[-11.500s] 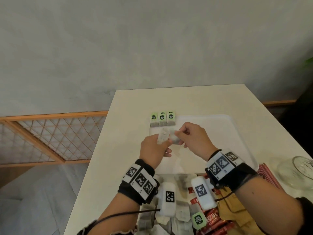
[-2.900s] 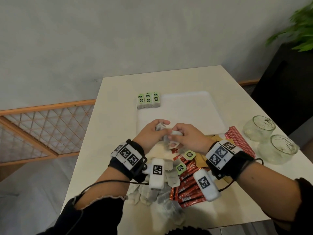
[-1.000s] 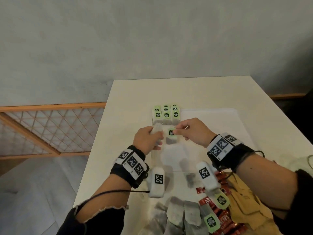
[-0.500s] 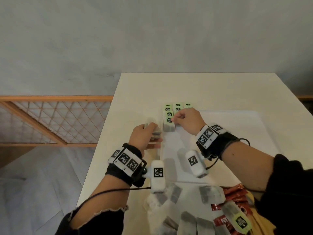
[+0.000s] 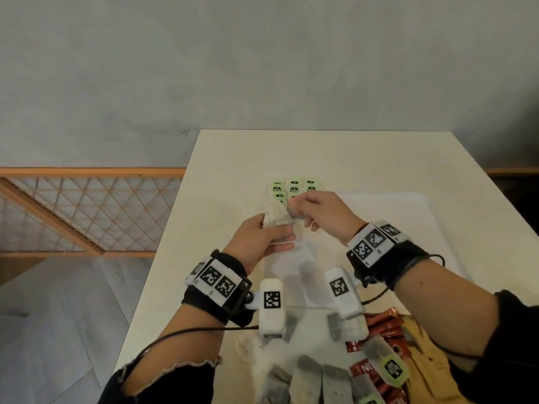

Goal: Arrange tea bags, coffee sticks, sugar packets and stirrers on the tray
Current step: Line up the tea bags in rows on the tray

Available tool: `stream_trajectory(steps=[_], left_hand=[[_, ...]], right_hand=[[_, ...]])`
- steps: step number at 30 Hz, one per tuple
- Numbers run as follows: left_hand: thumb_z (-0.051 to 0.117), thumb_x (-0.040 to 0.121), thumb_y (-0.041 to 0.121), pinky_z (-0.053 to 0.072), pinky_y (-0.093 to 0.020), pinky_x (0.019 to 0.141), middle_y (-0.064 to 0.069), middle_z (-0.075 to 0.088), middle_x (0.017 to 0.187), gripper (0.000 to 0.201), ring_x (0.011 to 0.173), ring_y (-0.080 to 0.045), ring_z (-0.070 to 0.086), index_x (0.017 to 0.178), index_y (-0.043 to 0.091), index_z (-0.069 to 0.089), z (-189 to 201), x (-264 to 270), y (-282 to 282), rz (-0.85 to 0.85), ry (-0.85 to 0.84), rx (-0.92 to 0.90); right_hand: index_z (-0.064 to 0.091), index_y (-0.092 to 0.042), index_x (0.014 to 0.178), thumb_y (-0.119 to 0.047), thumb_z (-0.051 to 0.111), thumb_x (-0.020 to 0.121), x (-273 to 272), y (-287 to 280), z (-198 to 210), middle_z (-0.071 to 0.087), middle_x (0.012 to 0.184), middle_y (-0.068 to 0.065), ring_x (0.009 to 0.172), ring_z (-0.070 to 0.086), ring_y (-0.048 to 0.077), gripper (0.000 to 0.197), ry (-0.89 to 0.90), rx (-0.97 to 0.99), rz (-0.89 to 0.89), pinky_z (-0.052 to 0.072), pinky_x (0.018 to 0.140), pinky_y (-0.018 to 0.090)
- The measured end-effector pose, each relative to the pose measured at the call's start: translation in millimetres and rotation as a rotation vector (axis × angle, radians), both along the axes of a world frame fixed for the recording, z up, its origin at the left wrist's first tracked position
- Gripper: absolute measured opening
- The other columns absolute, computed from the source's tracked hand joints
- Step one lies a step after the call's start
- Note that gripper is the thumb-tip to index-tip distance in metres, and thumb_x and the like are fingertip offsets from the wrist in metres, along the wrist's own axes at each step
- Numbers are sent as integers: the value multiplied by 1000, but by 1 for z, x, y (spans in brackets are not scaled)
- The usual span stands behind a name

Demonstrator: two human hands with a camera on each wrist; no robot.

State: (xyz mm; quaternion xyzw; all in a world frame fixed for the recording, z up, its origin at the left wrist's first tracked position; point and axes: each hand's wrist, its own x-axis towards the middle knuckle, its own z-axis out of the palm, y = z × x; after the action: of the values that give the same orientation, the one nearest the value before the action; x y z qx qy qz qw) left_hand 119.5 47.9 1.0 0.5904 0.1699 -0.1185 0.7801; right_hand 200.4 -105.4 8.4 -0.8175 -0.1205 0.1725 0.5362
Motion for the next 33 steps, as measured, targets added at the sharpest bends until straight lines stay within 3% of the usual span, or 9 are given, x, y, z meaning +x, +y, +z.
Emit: stream_trajectory(steps=[3, 9, 12, 13, 15, 19, 23, 27, 33], left_hand=[[67, 87, -1, 61, -30, 72, -9, 69, 93, 30, 80, -18, 71, 117, -3, 61, 3, -4, -11, -41, -17, 107], [67, 87, 1, 60, -27, 63, -8, 65, 88, 27, 71, -14, 68, 113, 2, 61, 17, -18, -32, -139, -74, 233], [66, 87, 1, 60, -28, 65, -7, 65, 86, 18, 71, -14, 67, 102, 10, 64, 25, -27, -40, -175, -104, 252], [66, 87, 1, 61, -29, 65, -6, 66, 85, 16, 70, -14, 67, 100, 11, 64, 27, -29, -42, -159, -102, 249], [64, 87, 1, 61, -30, 62, -7, 66, 82, 14, 67, -16, 67, 99, 9, 65, 30, -34, -48, -48, -94, 256], [60, 86, 7, 60, -28, 58, -10, 69, 89, 14, 76, -21, 70, 99, 9, 63, 26, -40, -61, 252, -167, 461], [66, 82, 21, 60, -41, 69, 0, 66, 76, 6, 75, -23, 68, 80, 18, 61, 20, -47, -75, 170, -302, 683], [66, 86, 33, 58, -46, 73, 1, 66, 76, 17, 76, -23, 66, 86, 16, 65, 22, -52, -84, 127, -358, 706], [64, 91, 30, 51, -23, 67, 5, 67, 79, 14, 72, -12, 61, 95, 17, 68, 25, -47, -80, 111, -353, 668]], right_hand=[[71, -13, 102, -30, 65, 91, -14, -14, 9, 69, 86, 2, 63, 56, 11, 21, 1, 58, 24, 47, 57, 24], [67, -12, 110, -21, 72, 85, -35, -34, 11, 65, 81, 4, 61, 56, 9, 27, 81, 135, -61, 48, 54, 20], [71, -11, 97, -15, 72, 85, -49, -42, 12, 68, 82, 6, 65, 57, 12, 12, 77, 166, -59, 47, 54, 19], [71, -12, 89, -14, 71, 86, -53, -44, 13, 67, 78, 6, 65, 56, 13, 4, 62, 181, -81, 47, 55, 20], [68, -14, 76, -14, 71, 86, -60, -50, 13, 63, 68, 3, 61, 54, 14, 11, 15, 192, -158, 47, 55, 23], [64, -9, 74, -17, 77, 81, -69, -63, 8, 63, 64, 3, 57, 55, 17, 16, -96, 131, -282, 48, 57, 29], [57, -14, 70, -19, 79, 79, -81, -72, 5, 63, 61, 3, 56, 58, 19, 25, -116, 60, -246, 53, 62, 38], [61, -12, 77, -16, 72, 86, -90, -71, 12, 67, 67, 3, 56, 61, 11, 15, -118, 69, -181, 54, 61, 29], [74, -8, 92, -10, 48, 98, -92, -63, 22, 72, 82, 18, 69, 67, 22, 26, 70, 246, -150, 60, 74, 37]])
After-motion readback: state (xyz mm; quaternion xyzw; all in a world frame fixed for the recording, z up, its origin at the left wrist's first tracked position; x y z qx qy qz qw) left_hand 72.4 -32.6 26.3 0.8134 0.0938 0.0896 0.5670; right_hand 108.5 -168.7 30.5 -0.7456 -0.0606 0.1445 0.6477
